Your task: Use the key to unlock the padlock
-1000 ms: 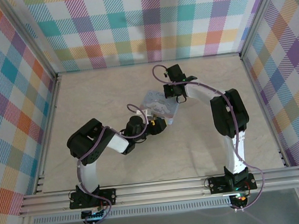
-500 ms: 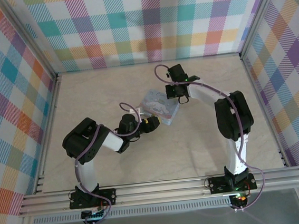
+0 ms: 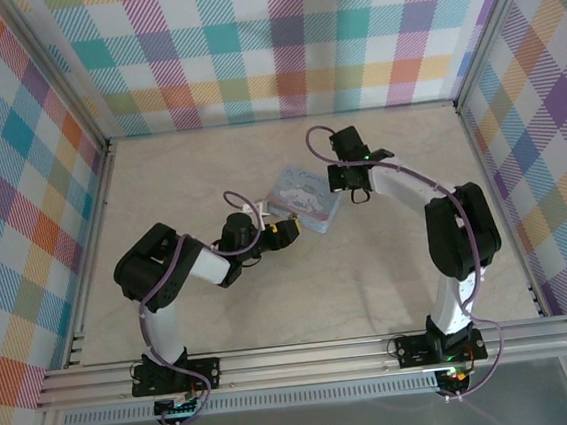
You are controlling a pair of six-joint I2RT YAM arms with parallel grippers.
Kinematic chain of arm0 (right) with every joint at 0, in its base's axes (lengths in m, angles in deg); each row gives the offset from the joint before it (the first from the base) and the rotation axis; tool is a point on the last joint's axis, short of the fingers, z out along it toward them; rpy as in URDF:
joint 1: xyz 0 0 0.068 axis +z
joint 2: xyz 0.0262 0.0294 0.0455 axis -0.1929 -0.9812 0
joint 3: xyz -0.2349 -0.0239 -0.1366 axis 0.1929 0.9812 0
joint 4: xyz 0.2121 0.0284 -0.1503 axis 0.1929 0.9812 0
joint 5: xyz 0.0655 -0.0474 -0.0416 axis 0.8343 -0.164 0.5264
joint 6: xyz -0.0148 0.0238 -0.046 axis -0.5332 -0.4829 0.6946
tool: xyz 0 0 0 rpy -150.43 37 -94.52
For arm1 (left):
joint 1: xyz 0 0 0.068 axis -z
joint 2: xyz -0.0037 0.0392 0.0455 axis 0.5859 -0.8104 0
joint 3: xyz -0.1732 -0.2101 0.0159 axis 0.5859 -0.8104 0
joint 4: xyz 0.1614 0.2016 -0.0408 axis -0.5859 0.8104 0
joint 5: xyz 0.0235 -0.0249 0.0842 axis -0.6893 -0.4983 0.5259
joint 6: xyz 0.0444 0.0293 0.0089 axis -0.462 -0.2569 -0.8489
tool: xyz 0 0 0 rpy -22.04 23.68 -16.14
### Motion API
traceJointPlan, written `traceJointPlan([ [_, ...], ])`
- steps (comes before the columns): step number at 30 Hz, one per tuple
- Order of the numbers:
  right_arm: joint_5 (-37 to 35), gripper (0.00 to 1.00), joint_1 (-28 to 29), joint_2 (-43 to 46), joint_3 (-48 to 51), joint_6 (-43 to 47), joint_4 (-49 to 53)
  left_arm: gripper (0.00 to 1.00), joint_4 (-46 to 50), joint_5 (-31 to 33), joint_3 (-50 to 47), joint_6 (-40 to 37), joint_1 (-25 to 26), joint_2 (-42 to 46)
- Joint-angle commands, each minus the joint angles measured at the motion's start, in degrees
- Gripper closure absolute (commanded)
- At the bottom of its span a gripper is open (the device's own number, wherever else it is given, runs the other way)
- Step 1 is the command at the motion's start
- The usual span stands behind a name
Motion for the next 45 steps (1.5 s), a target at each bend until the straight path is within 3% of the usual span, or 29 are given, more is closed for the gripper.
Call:
traceJointPlan([
  [1,-4.38,1.0,-1.23,3.53,0.98,-1.68,0.39,0.32,12.05,3.23,-0.61,-5.5,-1.2,4.82],
  [5,-5.24,1.0,-2.21,3.0,0.77,-2.49,1.04,0.3,16.26,6.37,1.09,-8.93,-1.2,6.44],
  [11,-3.93,1.0,-2.3,-0.39,1.36,-4.62,0.0,0.3,11.5,5.69,4.19,-8.59,-0.98,0.39],
  [27,6.81,1.0,-1.38,-5.24,1.75,-11.62,-3.46,0.3,9.07,-4.96,11.92,-10.61,3.99,-7.5],
  [45,8.57,1.0,-1.29,-4.99,2.36,-12.32,-4.43,0.41,3.12,-10.82,13.72,-9.06,5.21,-9.55],
])
